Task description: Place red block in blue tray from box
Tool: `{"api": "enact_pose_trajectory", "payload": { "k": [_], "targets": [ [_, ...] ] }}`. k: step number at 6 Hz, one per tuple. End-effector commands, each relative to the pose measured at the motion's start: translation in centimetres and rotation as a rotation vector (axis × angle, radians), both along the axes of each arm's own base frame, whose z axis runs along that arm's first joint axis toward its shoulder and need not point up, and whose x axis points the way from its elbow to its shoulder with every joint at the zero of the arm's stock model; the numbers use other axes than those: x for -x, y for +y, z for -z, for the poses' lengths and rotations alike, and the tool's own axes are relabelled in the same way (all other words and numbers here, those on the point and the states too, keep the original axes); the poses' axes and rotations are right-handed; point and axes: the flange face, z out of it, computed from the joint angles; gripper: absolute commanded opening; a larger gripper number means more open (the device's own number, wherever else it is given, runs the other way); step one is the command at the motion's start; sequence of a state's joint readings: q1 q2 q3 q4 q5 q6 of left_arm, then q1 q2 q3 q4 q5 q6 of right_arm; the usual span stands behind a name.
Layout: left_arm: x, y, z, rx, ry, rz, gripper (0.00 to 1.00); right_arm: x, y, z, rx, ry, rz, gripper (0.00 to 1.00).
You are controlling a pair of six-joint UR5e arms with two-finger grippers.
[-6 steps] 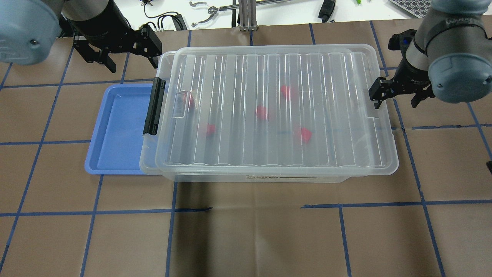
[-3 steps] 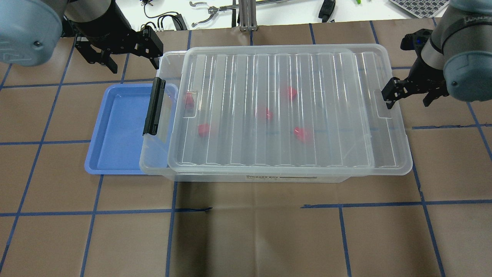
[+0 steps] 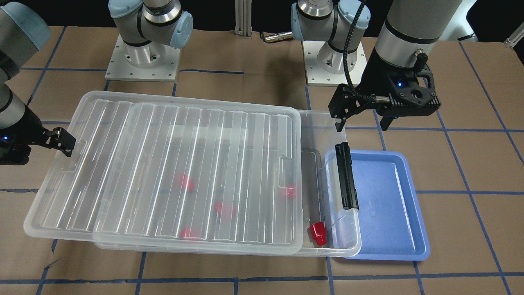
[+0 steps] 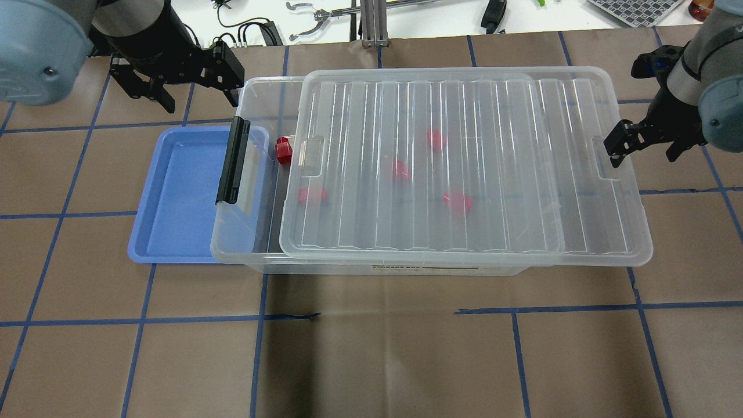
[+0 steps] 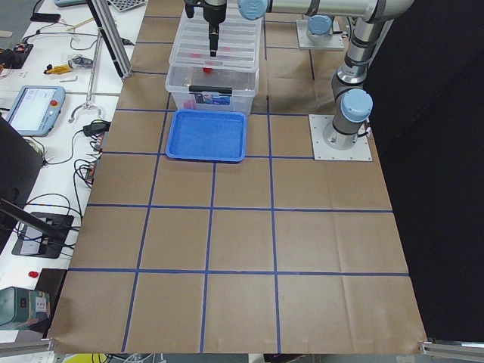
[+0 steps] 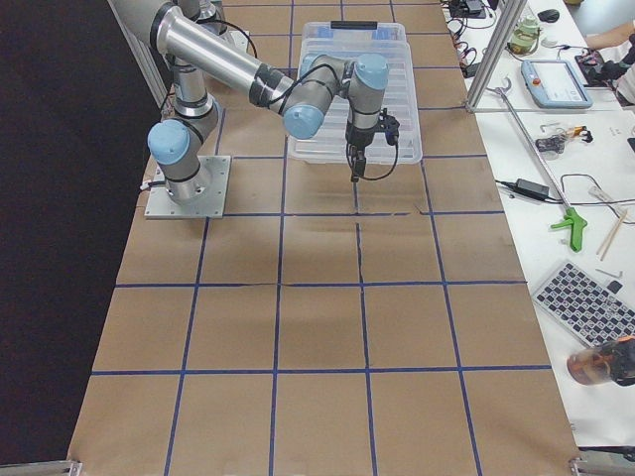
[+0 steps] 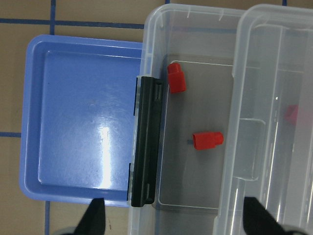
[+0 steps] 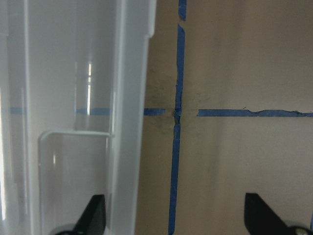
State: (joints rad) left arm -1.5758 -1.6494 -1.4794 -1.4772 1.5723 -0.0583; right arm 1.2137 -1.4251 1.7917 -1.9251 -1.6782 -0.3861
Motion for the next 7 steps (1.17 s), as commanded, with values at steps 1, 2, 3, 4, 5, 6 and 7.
{"api": "enact_pose_trajectory", "payload": {
  "k": [1,2,3,4,5,6,7],
  "targets": [
    [0.2,0.0,0.2,-0.013,-0.004,0.031,0.98,1.7,0.2,-0.1,-0.004,0.003,-0.005,1.00],
    [0.5,0.2,0.5,-0.024,-0.016,0.160,0.98,2.6,0.3,-0.3,-0.001,0.004,-0.007,1.00],
    [0.6,0.1,0.7,-0.031,-0.025,0.270,0.98,3.4,0.4,-0.4,0.000,0.006,-0.004,1.00],
    [0.5,0.5,0.6,-0.043,-0.038,0.437,0.98,4.3,0.6,-0.5,-0.001,0.007,-0.006,1.00],
    [0.5,0.5,0.7,-0.049,-0.050,0.596,0.98,5.1,0.8,-0.6,-0.005,0.016,-0.015,1.00],
    [0.5,0.4,1.0,-0.056,-0.058,0.734,0.98,6.3,1.1,-0.7,-0.011,0.025,0.002,1.00],
    [0.5,0.1,1.6,-0.064,-0.067,0.917,0.98,7.7,1.5,-0.8,-0.010,0.025,0.020,1.00]
  ]
}}
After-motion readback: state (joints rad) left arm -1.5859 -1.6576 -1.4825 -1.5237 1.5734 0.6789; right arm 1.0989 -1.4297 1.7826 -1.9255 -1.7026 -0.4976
